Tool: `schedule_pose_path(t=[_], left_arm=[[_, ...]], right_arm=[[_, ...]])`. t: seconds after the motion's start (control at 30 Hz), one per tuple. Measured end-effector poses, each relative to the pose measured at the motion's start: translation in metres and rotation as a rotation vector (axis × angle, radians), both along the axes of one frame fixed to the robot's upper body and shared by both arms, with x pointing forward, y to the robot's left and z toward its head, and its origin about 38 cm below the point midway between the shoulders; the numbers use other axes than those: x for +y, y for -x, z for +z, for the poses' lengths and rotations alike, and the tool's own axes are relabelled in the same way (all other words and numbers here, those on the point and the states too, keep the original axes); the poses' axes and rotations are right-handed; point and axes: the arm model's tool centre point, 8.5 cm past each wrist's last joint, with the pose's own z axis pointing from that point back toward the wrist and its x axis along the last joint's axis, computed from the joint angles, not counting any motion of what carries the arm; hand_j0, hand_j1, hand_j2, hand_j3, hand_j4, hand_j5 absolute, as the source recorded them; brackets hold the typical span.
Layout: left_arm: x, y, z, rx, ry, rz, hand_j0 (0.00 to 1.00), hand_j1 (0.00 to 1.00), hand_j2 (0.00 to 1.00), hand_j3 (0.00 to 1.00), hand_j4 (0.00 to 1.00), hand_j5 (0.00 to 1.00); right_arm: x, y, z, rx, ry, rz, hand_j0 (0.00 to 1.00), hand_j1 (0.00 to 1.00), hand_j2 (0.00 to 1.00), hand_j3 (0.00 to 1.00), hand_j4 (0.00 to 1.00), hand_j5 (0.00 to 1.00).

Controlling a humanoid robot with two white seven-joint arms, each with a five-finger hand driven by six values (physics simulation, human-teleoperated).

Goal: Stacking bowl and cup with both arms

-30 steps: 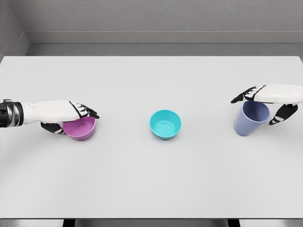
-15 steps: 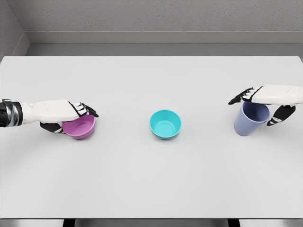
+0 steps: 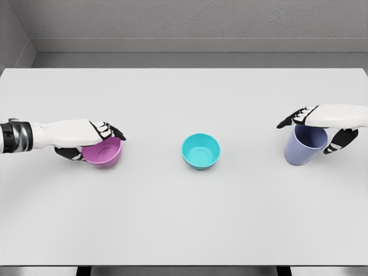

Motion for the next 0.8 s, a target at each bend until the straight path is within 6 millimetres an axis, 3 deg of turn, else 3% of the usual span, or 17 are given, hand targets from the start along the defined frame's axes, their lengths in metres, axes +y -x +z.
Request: schedule_pose_path(t=[0.8], left_arm=[[-0.039,-0.006,0.018,-0.056,0.068,-0.076,0.51,0.51,0.51,0.51,0.51,0.51]], right_arm=[[-0.003,0.0,0.003,-0.005,0.005,-0.005,1.0,1.0,1.0,1.0,1.0,1.0]])
